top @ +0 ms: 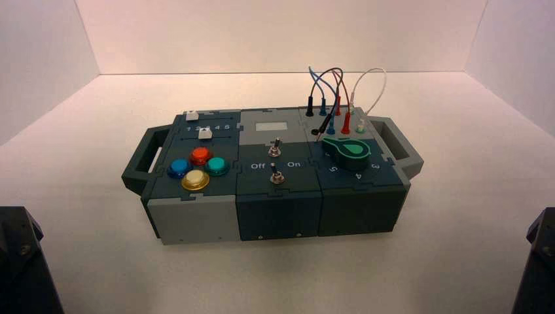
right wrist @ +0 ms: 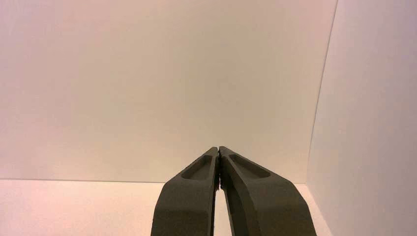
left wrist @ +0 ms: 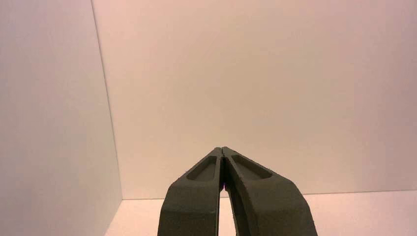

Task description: Pull the blue wire.

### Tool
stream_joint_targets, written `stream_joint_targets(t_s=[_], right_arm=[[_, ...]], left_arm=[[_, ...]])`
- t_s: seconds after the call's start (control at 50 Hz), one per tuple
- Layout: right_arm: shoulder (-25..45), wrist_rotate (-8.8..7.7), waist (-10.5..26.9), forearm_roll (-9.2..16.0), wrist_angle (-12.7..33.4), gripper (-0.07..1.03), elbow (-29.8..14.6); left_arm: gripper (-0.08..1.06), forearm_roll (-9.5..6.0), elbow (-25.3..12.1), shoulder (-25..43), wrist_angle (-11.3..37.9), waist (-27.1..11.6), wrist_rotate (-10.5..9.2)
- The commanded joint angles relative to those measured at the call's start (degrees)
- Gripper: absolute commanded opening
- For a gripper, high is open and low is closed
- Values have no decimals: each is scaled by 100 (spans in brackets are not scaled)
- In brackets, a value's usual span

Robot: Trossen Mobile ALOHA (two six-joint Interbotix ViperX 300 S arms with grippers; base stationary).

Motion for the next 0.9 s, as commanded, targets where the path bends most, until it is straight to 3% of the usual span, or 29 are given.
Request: stream_joint_targets(t_s=[0.02, 0.26, 0.4, 0.5, 0.62, 0.66, 0.76, 0.9], right_arm=[[26, 9, 0, 0, -53, -2, -149], [26, 9, 26, 0, 18, -2, -141], [79, 9, 62, 0, 439, -2, -211], [158, 9, 185, 0, 668, -2, -272], [475, 9, 457, 0, 1134, -2, -448], [510, 9, 475, 0, 1169, -2, -466], [932, 0, 729, 0, 1661, -2, -659], [1485, 0, 1107, 18, 2145, -2, -879]], left_arm=[[-3, -9, -123, 26, -18, -18, 26], [-3, -9, -114, -53, 176, -18, 26], [-3, -9, -202, -62, 782, -220, 26], [-3, -9, -290, 0, 1187, -536, 26], [-3, -18, -492, 422, 1749, -1318, 26], [-3, -18, -501, 466, 1784, -1380, 26], [-3, -18, -650, 1055, 2162, -1986, 26], [-3, -18, -791, 1661, 2461, -2531, 26]])
